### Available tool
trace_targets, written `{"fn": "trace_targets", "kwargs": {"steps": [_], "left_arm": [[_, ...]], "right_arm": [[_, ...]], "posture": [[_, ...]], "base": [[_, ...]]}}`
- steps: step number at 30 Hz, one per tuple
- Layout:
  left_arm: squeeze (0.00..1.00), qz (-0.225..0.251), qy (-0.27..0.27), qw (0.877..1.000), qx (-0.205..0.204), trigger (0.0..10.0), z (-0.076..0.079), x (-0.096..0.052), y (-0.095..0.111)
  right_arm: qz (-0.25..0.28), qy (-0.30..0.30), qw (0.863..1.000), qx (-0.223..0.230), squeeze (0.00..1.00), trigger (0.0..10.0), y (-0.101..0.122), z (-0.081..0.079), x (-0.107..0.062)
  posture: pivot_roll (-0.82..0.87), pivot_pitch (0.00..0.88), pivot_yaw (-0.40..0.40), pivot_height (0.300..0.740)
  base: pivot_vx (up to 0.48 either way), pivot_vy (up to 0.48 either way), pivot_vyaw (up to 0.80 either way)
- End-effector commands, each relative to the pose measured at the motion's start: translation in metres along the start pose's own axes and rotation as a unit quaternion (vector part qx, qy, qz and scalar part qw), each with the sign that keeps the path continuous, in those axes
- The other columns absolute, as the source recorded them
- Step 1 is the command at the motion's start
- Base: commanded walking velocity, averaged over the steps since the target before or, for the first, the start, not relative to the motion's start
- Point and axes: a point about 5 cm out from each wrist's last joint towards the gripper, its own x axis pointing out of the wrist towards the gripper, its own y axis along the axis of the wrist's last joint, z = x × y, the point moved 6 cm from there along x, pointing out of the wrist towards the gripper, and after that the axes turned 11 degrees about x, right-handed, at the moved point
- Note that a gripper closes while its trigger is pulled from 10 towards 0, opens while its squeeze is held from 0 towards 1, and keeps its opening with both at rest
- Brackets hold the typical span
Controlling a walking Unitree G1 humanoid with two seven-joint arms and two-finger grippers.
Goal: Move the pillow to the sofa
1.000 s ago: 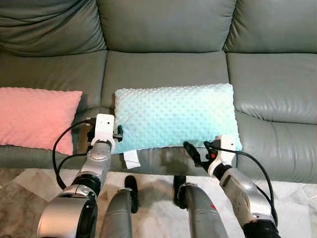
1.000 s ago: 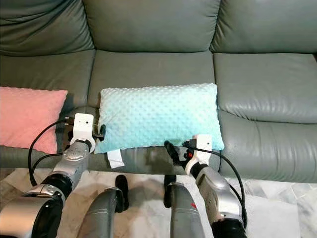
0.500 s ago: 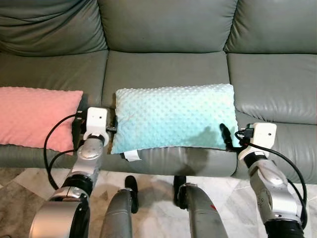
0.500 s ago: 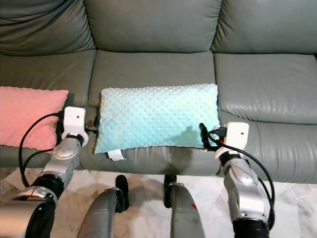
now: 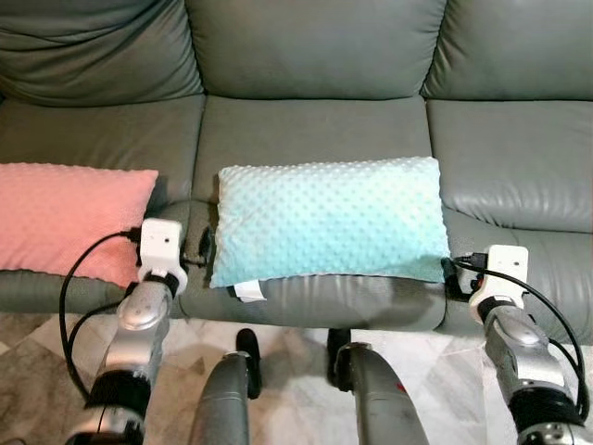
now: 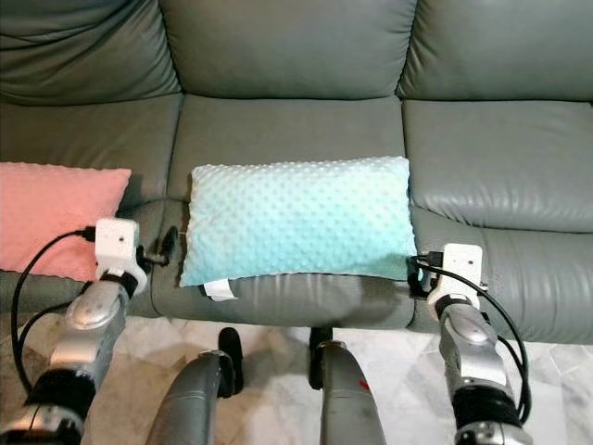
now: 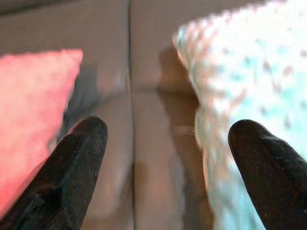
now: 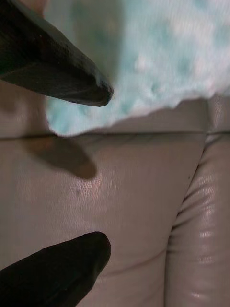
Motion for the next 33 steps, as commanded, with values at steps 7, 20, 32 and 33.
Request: {"fn": "trace_targets", "kwargs": {"steps": [7,20,32,33], "left_arm": [[0.00,-0.052,0.000,0.999,0.001,10.0,-0.011,-0.032,-0.027],[0.00,-0.060,-0.003,0.998,0.002,10.0,-0.012,-0.030,-0.019],[0.00,-0.064,-0.008,0.998,-0.003,10.0,-0.004,-0.030,-0.018],[0.00,-0.068,-0.010,0.998,-0.002,10.0,-0.003,-0.031,-0.021]], "right_arm": [[-0.019,-0.003,1.000,-0.020,0.00,10.0,-0.012,-0.003,0.007],[-0.016,0.057,0.998,0.021,0.00,10.0,-0.013,-0.047,0.011],[-0.025,0.041,0.999,0.005,0.00,10.0,-0.025,-0.034,0.006],[-0.026,0.027,0.999,-0.008,0.00,10.0,-0.027,-0.027,0.005]], "posture": [[0.09,0.497,0.101,0.740],[0.11,0.500,0.114,0.740],[0.10,0.496,0.108,0.740],[0.10,0.490,0.107,0.740]], "base": [[0.000,0.000,0.00],[0.000,0.000,0.00],[0.000,0.000,0.00],[0.000,0.000,0.00]]}}
